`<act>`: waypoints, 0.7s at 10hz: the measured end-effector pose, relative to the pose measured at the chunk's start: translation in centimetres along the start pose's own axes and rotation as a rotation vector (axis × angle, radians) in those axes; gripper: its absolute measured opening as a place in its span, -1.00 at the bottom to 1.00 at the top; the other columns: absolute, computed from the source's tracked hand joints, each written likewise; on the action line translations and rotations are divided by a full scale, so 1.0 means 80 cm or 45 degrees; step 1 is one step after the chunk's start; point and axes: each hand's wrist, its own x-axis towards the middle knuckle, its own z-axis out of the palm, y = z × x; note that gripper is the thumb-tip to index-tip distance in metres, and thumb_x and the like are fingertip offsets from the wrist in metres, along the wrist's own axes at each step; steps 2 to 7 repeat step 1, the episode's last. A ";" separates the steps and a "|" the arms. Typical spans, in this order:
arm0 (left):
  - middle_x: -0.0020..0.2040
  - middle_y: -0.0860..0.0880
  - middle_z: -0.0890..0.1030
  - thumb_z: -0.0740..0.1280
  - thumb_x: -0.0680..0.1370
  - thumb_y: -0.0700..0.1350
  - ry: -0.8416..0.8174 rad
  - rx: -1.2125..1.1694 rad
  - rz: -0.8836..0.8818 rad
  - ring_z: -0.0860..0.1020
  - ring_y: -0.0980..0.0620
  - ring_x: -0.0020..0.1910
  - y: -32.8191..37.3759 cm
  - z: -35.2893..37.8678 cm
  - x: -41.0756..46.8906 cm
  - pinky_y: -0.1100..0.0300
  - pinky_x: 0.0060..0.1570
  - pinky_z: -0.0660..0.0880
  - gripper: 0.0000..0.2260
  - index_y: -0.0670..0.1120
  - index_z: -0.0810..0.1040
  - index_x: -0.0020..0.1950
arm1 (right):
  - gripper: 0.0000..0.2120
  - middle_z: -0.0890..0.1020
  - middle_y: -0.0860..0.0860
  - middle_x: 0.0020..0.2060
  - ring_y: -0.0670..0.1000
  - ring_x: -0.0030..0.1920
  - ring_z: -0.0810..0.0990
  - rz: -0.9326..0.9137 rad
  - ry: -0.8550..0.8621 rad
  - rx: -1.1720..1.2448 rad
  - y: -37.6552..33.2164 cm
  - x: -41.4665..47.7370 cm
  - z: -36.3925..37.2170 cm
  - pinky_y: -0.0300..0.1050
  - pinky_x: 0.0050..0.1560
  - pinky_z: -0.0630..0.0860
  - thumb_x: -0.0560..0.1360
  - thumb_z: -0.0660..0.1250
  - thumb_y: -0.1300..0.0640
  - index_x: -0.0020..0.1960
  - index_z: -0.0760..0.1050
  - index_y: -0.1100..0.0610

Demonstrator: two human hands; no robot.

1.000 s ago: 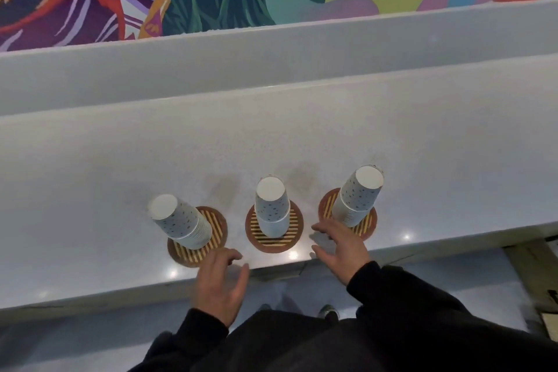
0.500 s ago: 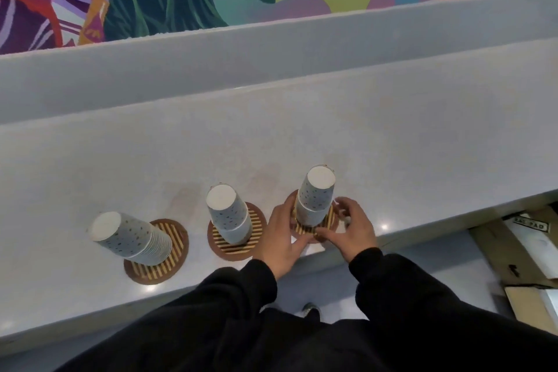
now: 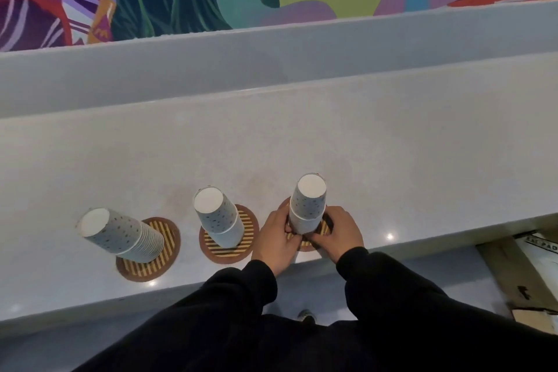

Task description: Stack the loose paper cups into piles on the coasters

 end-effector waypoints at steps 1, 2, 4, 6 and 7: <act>0.36 0.06 0.46 0.40 0.53 -0.09 0.043 -0.045 -0.056 0.49 0.05 0.33 -0.002 -0.001 -0.004 0.11 0.34 0.49 -0.41 0.19 0.27 0.51 | -0.48 0.59 -0.19 0.02 -0.12 0.05 0.59 0.129 -0.056 0.130 0.006 0.002 -0.003 -0.17 0.14 0.55 0.34 0.63 0.08 0.18 0.46 -0.17; 0.36 0.06 0.46 0.40 0.53 -0.09 0.043 -0.045 -0.056 0.49 0.05 0.33 -0.002 -0.001 -0.004 0.11 0.34 0.49 -0.41 0.19 0.27 0.51 | -0.48 0.59 -0.19 0.02 -0.12 0.05 0.59 0.129 -0.056 0.130 0.006 0.002 -0.003 -0.17 0.14 0.55 0.34 0.63 0.08 0.18 0.46 -0.17; 0.36 0.06 0.46 0.40 0.53 -0.09 0.043 -0.045 -0.056 0.49 0.05 0.33 -0.002 -0.001 -0.004 0.11 0.34 0.49 -0.41 0.19 0.27 0.51 | -0.48 0.59 -0.19 0.02 -0.12 0.05 0.59 0.129 -0.056 0.130 0.006 0.002 -0.003 -0.17 0.14 0.55 0.34 0.63 0.08 0.18 0.46 -0.17; 0.36 0.06 0.46 0.40 0.53 -0.09 0.043 -0.045 -0.056 0.49 0.05 0.33 -0.002 -0.001 -0.004 0.11 0.34 0.49 -0.41 0.19 0.27 0.51 | -0.48 0.59 -0.19 0.02 -0.12 0.05 0.59 0.129 -0.056 0.130 0.006 0.002 -0.003 -0.17 0.14 0.55 0.34 0.63 0.08 0.18 0.46 -0.17; 0.36 0.06 0.46 0.40 0.53 -0.09 0.043 -0.045 -0.056 0.49 0.05 0.33 -0.002 -0.001 -0.004 0.11 0.34 0.49 -0.41 0.19 0.27 0.51 | -0.48 0.59 -0.19 0.02 -0.12 0.05 0.59 0.129 -0.056 0.130 0.006 0.002 -0.003 -0.17 0.14 0.55 0.34 0.63 0.08 0.18 0.46 -0.17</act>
